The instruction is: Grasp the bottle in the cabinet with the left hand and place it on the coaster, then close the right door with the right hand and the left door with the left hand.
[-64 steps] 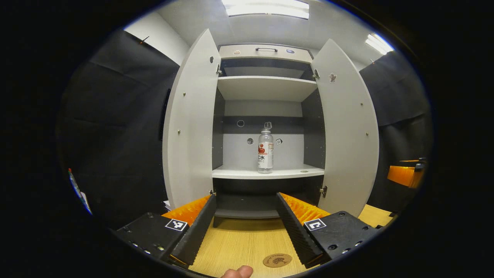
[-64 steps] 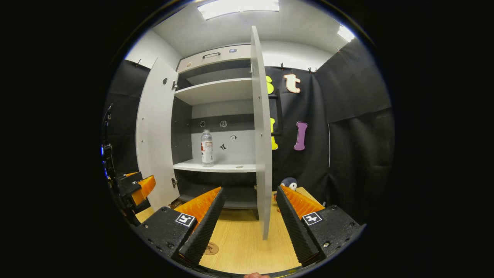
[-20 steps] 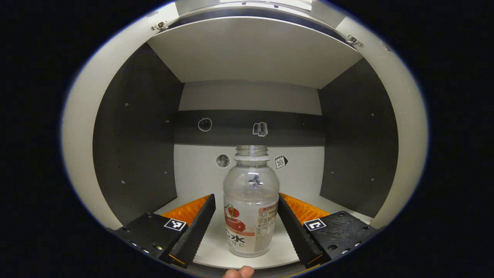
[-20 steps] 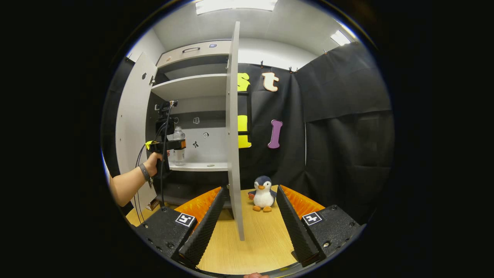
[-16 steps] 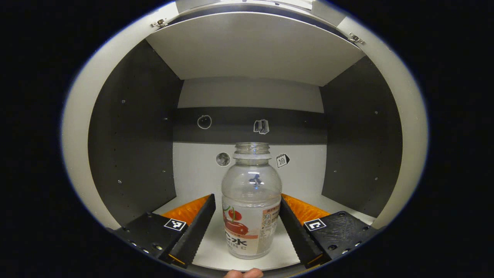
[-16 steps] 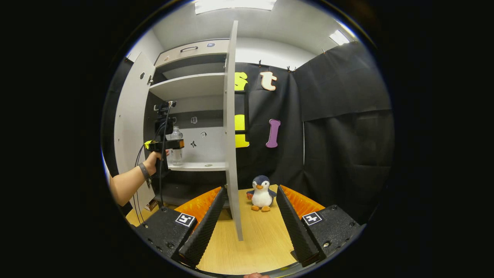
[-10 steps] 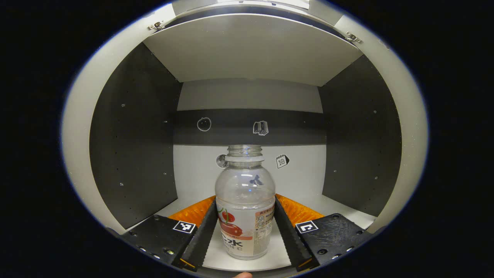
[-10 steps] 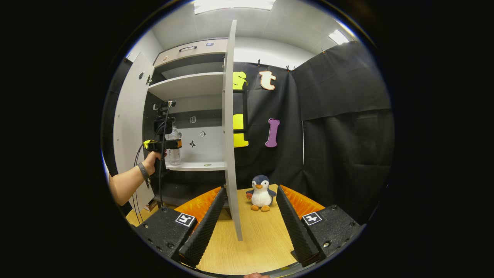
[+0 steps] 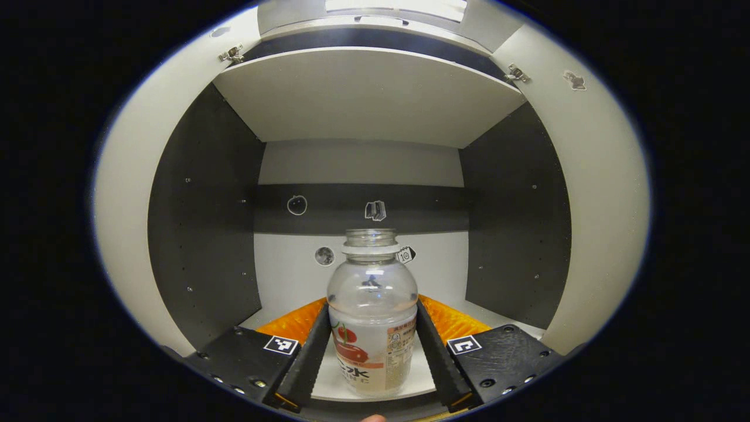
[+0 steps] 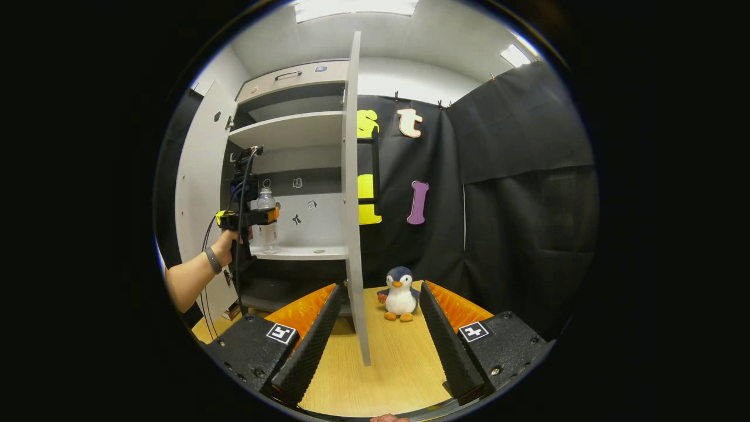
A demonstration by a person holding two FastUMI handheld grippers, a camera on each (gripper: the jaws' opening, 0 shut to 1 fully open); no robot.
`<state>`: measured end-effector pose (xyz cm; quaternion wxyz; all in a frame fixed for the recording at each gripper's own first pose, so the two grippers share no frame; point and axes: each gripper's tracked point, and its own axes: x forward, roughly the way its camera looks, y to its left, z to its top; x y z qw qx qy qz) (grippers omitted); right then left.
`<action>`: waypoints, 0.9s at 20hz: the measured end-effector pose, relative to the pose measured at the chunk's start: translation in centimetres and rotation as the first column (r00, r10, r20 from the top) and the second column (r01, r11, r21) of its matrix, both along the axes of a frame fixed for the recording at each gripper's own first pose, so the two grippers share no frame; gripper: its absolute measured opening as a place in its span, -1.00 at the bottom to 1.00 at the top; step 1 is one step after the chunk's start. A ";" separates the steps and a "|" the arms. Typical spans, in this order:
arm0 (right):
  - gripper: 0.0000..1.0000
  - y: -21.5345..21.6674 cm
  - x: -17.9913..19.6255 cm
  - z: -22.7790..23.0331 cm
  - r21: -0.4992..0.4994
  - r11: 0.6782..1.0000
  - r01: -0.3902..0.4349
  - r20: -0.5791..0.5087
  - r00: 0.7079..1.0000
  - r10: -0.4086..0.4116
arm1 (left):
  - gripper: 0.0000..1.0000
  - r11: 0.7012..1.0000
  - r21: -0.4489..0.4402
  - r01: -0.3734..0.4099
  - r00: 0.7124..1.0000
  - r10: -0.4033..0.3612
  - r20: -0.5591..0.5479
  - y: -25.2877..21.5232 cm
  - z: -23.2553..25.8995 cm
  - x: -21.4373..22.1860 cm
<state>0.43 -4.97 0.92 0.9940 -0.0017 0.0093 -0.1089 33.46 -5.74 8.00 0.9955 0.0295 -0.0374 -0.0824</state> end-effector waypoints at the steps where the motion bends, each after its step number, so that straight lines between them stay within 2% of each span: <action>1: 0.66 0.1 -0.1 0.1 -0.002 1.000 -0.006 0.002 1.000 0.006 | 0.53 1.000 -0.003 0.007 1.000 -0.007 0.001 0.0 0.0 -1.0; 4: 0.66 0.7 -0.3 0.6 -0.013 0.999 -0.030 0.009 1.000 0.030 | 0.54 1.000 -0.002 0.029 1.000 -0.029 0.010 -0.5 0.1 -4.1; 5: 0.66 0.8 -0.5 0.8 -0.020 0.999 -0.038 0.014 0.999 0.038 | 0.62 0.999 -0.002 0.036 0.999 -0.036 0.015 -0.5 0.2 -5.2; 6: 0.66 1.0 -0.6 1.2 -0.027 0.999 -0.047 0.020 0.999 0.047 | 0.54 0.999 -0.006 0.048 0.999 -0.047 0.016 -0.5 0.1 -6.2; 7: 0.66 1.4 -0.8 1.5 -0.032 0.998 -0.060 0.028 0.998 0.061 | 0.60 0.998 -0.010 0.059 0.998 -0.059 0.014 -0.6 -0.1 -7.3; 9: 0.66 1.8 -1.0 2.0 -0.039 0.995 -0.087 0.037 0.995 0.088 | 0.60 0.998 -0.017 0.068 0.998 -0.068 0.015 -0.6 -0.7 -9.8; 10: 0.66 2.0 -1.0 2.2 -0.039 0.994 -0.098 0.037 0.994 0.100 | 0.53 0.997 -0.021 0.068 0.998 -0.068 0.019 -0.5 -1.0 -11.0; 13: 0.66 2.2 -1.3 3.2 -0.028 0.991 -0.132 0.045 0.990 0.133 | 0.54 0.998 -0.033 0.050 0.998 -0.049 0.029 0.3 -2.3 -14.1; 18: 0.66 2.2 -1.5 5.2 -0.034 0.985 -0.167 0.069 0.983 0.169 | 0.54 1.000 -0.004 0.000 0.999 0.000 0.039 1.1 -7.5 -18.6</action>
